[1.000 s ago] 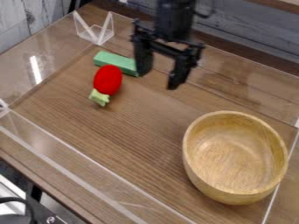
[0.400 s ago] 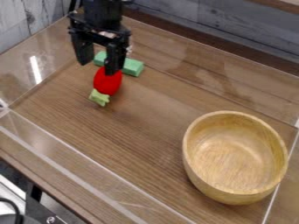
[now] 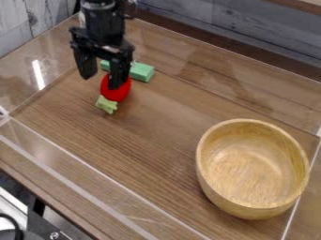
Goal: Move the red object to the right side of the table
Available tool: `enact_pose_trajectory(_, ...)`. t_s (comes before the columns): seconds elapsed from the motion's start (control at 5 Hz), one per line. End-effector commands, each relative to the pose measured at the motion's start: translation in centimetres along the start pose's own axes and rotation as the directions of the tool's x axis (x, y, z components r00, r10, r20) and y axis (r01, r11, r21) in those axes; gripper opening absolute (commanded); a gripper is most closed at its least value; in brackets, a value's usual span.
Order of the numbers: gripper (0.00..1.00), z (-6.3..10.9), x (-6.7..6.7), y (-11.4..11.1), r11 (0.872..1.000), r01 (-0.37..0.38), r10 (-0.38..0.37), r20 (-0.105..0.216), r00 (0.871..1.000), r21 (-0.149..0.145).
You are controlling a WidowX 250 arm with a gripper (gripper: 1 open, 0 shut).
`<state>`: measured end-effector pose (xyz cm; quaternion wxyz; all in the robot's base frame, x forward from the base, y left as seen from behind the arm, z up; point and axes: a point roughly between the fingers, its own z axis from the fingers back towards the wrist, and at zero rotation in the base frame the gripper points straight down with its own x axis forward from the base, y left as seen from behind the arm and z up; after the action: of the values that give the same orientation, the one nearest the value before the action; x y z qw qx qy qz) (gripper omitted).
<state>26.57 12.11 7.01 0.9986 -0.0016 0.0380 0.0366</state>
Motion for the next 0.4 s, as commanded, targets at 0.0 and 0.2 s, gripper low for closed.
enact_pose_trajectory(0.0,1.0,-0.04,0.71,0.52,1.0,-0.018,0.018,0.035,0.999,0.018)
enact_pose_trajectory(0.2,1.0,-0.31,1.33,0.67,0.999,-0.036,0.036,0.039,0.999,0.015)
